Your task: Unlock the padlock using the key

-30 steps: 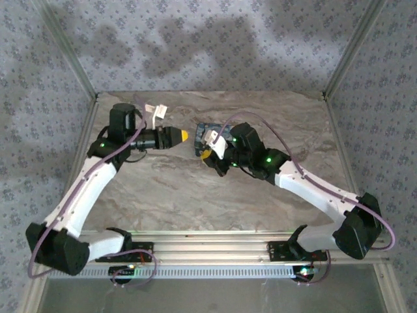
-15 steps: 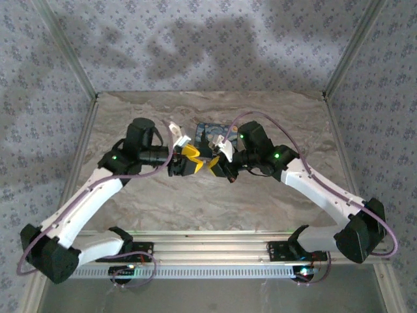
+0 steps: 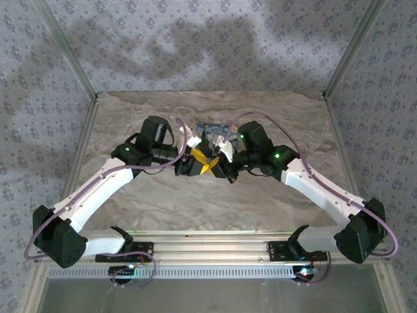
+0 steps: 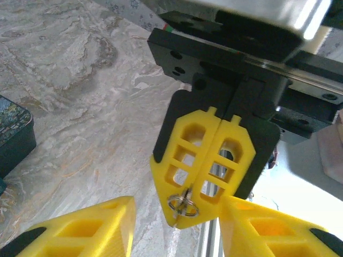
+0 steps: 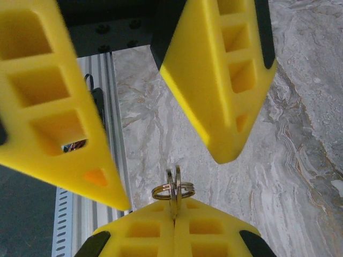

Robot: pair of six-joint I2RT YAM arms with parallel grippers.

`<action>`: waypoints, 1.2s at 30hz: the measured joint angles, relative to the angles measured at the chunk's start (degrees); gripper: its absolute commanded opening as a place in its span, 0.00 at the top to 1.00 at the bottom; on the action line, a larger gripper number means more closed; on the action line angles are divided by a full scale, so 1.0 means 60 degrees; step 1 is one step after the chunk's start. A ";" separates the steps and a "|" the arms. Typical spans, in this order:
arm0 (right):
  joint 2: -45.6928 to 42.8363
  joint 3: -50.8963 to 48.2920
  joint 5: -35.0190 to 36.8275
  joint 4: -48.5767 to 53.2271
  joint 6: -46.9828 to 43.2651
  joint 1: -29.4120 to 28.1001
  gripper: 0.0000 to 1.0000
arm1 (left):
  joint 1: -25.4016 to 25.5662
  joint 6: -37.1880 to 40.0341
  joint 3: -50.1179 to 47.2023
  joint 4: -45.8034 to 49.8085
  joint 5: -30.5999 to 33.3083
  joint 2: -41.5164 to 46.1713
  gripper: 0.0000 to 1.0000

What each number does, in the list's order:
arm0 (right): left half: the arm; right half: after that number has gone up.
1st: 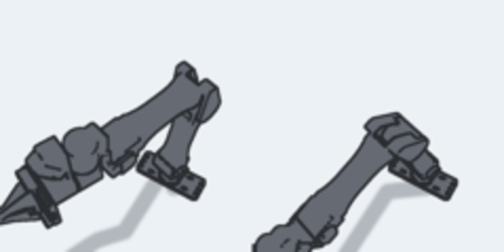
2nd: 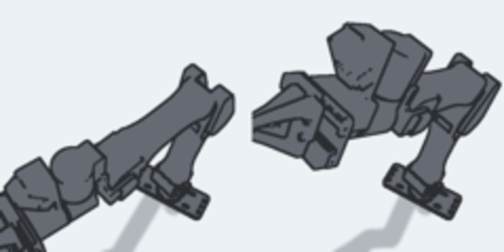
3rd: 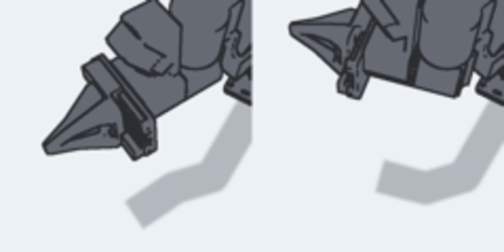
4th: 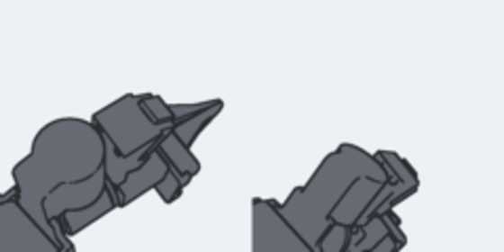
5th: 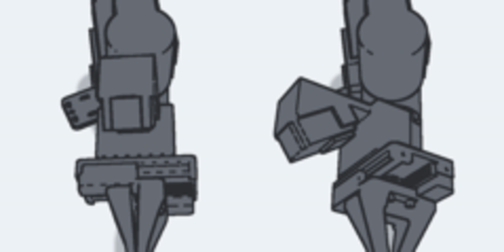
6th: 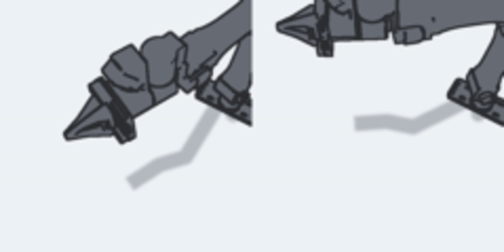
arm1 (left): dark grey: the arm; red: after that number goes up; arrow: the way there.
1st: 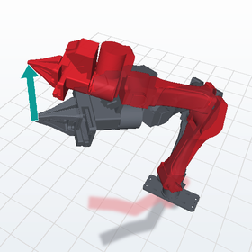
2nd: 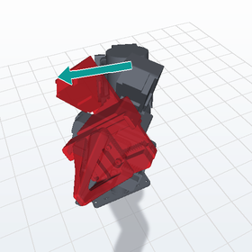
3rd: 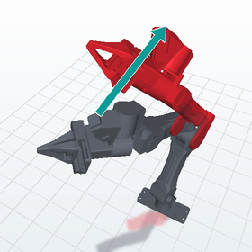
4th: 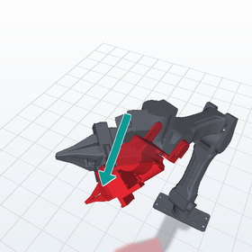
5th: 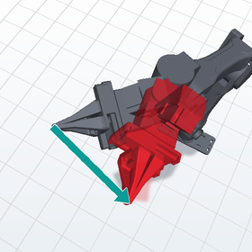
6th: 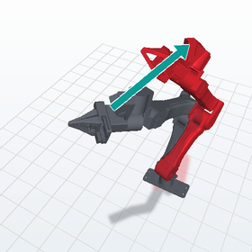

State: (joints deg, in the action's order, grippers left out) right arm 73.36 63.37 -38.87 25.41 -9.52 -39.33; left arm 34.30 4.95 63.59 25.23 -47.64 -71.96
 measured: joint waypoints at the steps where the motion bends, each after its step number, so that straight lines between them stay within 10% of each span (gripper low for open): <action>1: 0.0000 0.0000 -0.0004 0.0004 0.0011 0.0000 1.00 | 0.0000 -0.0004 0.0007 0.0007 -0.0025 -0.0047 0.60; 9: 0.0000 0.0000 -0.0033 0.0022 0.0018 0.0000 1.00 | 0.0040 -0.0011 0.0036 0.0040 -0.0160 -0.0233 0.64; 16: 0.0004 0.0000 0.0025 0.0055 0.0058 0.0025 1.00 | 0.0058 -0.0175 0.0073 0.0047 -0.0328 -0.0302 0.98; 24: 0.0004 0.0000 0.0025 0.0051 0.0164 0.0044 0.99 | 0.0055 -0.0277 0.0073 0.0044 -0.0353 -0.0317 1.00; 30: -0.0098 -0.0237 0.0069 -0.0535 0.0674 0.0222 0.52 | -0.0044 -0.0933 0.0055 -0.0386 -0.0306 -0.0317 1.00; 36: -0.1188 -0.1486 0.0761 -0.2167 0.2736 0.1370 0.44 | -0.1005 -0.3249 -0.0841 -0.2127 -0.0117 -0.0197 1.00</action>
State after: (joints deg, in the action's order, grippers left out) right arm 66.24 54.46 -34.30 12.40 6.90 -31.11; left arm 28.27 -14.55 58.54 12.47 -48.34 -73.14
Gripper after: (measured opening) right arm 0.552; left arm 0.059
